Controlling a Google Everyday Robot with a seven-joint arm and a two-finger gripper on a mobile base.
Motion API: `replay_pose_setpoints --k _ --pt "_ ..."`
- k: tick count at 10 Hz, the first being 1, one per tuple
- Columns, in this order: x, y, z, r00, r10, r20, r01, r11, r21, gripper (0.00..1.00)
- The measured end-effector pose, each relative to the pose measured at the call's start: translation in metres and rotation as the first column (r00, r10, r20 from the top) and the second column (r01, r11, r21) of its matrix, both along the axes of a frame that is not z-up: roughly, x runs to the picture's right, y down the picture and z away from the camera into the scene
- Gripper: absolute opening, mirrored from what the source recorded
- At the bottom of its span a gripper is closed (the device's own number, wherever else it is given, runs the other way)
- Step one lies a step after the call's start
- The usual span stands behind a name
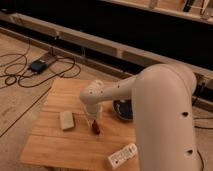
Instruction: Place the pepper on the white sponge
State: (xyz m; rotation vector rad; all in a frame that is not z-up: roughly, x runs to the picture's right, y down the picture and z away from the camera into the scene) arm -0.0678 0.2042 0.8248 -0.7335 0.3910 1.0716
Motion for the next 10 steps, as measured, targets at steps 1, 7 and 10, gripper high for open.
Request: replay_pose_setpoints --k 1,7,10 --pt "-0.006 -0.006 -0.007 1.0 -0.011 0.02 0.011 0.9999 0.013 0.0" --pt "-0.079 -0.038 -0.043 0.97 -0.097 0.223 0.079 0.9931 0.086 0.0" --pt "-0.108 -0.05 -0.039 0.946 -0.129 0.297 0.102 0.9893 0.105 0.0"
